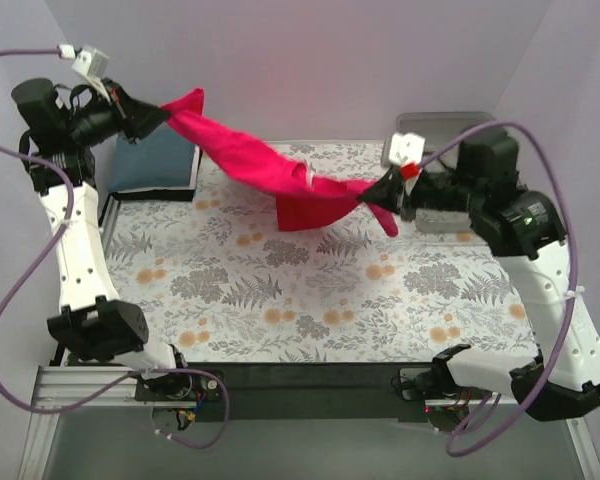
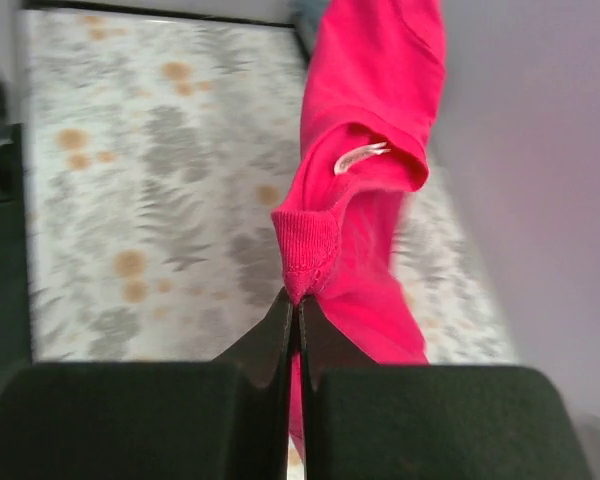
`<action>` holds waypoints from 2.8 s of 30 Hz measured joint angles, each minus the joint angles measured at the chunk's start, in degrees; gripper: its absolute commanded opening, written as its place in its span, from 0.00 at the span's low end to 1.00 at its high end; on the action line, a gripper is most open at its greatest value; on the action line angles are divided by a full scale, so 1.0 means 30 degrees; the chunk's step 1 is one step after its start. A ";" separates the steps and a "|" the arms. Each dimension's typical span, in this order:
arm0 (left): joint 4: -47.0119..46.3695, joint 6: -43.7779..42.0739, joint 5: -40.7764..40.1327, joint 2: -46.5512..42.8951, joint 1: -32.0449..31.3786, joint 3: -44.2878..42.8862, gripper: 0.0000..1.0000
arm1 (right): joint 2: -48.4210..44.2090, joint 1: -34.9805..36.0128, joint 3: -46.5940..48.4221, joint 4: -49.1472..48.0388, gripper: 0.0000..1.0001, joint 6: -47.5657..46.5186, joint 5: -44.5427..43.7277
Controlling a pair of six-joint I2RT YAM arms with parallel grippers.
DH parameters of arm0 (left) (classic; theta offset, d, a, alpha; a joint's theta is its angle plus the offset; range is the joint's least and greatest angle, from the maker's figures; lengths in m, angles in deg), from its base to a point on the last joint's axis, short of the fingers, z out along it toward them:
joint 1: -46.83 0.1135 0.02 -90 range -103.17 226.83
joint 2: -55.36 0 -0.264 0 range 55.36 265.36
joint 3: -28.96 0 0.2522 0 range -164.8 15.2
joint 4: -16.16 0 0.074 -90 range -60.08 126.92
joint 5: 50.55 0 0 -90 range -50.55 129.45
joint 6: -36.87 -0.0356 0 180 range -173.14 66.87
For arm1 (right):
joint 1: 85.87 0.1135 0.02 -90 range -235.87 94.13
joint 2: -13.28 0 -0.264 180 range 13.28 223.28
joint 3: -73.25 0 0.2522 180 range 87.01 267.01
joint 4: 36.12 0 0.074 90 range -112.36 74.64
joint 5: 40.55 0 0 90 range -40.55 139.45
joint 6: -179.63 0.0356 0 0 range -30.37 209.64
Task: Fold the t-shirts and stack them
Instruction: Flatten the tshirt out
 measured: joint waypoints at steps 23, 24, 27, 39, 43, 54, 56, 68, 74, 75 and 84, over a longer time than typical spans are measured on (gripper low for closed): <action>0.8386 -1.1016 -0.6251 0.1559 0.4007 1.0156 0.00 | 1.2830 0.6492 -0.0131 0.0780 0.39 0.1989 0.1005; 0.8386 -1.1038 -0.6302 0.1647 0.3956 1.0120 0.00 | 1.3449 0.5559 0.0015 0.0612 0.38 0.2193 0.0357; 0.8415 -1.1096 -0.6404 0.2011 0.3752 1.0120 0.00 | 1.5409 0.3876 -0.0036 0.0503 0.36 0.2659 -0.1661; 0.7766 -1.1096 -0.7402 0.2302 0.3752 1.1846 0.00 | 1.7675 0.3883 -0.2426 0.0313 0.31 0.2754 -0.5588; 0.7570 -1.1285 -0.7512 0.2579 0.4357 1.1672 0.00 | 1.5752 0.3971 -0.5610 -0.0678 0.29 0.2681 -0.5566; 0.7395 -1.0448 -0.7686 0.7526 0.4648 0.8364 0.41 | 1.2043 0.9304 -1.1890 0.2353 0.37 0.1727 -0.2018; 0.7380 -1.0091 -0.7490 0.7162 0.4539 0.8218 0.41 | 1.2007 0.9573 -1.1089 0.3271 0.38 0.1617 -0.1217; 0.4750 -0.6178 -1.1387 0.1559 -0.4699 1.1205 0.37 | 1.5249 0.0321 0.0772 0.3220 0.38 0.2900 -0.2157; 0.3905 -0.4262 -1.5540 0.4197 -0.7060 1.1001 0.39 | 1.7843 0.0765 0.1107 0.2834 0.41 0.3898 -0.3912; 0.3876 -0.4065 -1.6298 0.4677 -0.7235 1.0994 0.40 | 1.8039 0.0874 0.0867 0.2565 0.42 0.4080 -0.4408; 0.3687 -0.3322 -2.1056 0.6076 -0.7927 1.1198 0.43 | 1.8243 0.0918 -0.0517 0.1107 0.42 0.4503 -0.7650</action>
